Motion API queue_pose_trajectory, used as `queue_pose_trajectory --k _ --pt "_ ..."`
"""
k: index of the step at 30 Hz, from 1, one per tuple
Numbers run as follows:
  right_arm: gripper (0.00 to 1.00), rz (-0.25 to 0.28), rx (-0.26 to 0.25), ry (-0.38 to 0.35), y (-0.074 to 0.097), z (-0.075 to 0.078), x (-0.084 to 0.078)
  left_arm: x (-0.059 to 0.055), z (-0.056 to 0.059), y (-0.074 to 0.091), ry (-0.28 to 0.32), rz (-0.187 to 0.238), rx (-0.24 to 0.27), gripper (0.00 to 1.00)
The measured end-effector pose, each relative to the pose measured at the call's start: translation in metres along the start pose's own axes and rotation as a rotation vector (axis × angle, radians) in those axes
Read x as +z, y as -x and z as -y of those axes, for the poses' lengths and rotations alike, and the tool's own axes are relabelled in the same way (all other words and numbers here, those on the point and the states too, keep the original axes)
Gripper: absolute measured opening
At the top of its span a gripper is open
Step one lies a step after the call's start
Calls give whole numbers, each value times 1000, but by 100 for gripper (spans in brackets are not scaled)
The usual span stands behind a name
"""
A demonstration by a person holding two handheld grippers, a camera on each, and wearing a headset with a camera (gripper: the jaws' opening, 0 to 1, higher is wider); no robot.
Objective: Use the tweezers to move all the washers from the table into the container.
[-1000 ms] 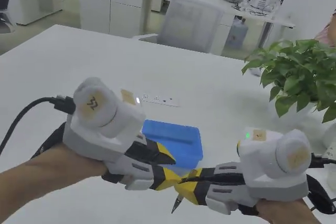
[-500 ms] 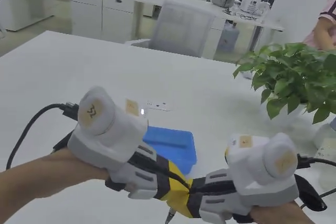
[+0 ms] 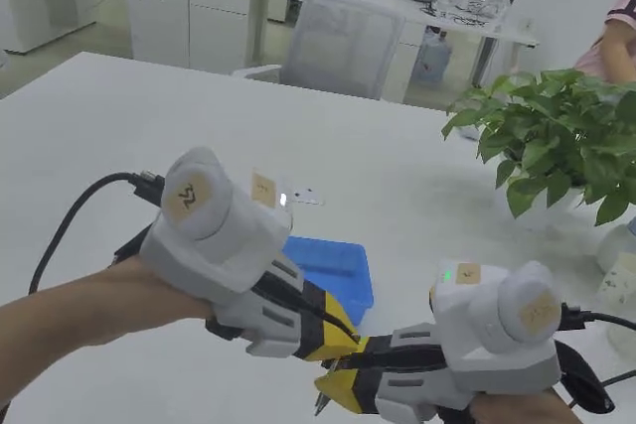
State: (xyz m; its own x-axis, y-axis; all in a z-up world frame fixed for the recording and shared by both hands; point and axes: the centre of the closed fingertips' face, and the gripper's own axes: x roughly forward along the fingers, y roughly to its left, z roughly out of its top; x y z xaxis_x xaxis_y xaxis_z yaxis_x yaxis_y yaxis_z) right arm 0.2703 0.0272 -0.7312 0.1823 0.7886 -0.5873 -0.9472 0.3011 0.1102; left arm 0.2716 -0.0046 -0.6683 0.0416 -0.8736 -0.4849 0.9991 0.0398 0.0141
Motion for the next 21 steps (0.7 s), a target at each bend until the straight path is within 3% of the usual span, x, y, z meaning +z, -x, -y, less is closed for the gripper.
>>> queue_pose_trajectory --k 2,3,7,8,10,11,13,17,19,21 --pt "7 -8 -4 0 -2 2 -7 0 -2 1 -2 -6 -7 0" --pt "7 18 -1 1 -2 2 -4 -4 -2 1 -3 -29 -15 0" --pt "8 7 -6 -17 -5 4 -7 -5 -2 -1 -19 -24 -24 0" --pt "7 -15 -8 -5 -6 5 -11 -3 -2 -1 -22 -13 -23 0" --pt "6 -20 -35 46 -7 10 -11 -8 -7 -1 -46 -33 -3 0" --pt "6 -53 -51 43 -7 16 -16 -11 -10 -1 -54 -47 10 0" --pt "6 -66 -65 49 -8 23 -18 -17 -13 0 -61 -58 22 0" --pt "6 -120 -138 85 -10 44 -25 -35 -29 1 -100 -101 116 0" --pt "6 -133 -152 95 -14 51 -28 -47 -31 -2 -120 -137 125 0" --pt "6 -187 -168 118 -19 58 -39 -58 -34 -8 -133 -156 150 0"
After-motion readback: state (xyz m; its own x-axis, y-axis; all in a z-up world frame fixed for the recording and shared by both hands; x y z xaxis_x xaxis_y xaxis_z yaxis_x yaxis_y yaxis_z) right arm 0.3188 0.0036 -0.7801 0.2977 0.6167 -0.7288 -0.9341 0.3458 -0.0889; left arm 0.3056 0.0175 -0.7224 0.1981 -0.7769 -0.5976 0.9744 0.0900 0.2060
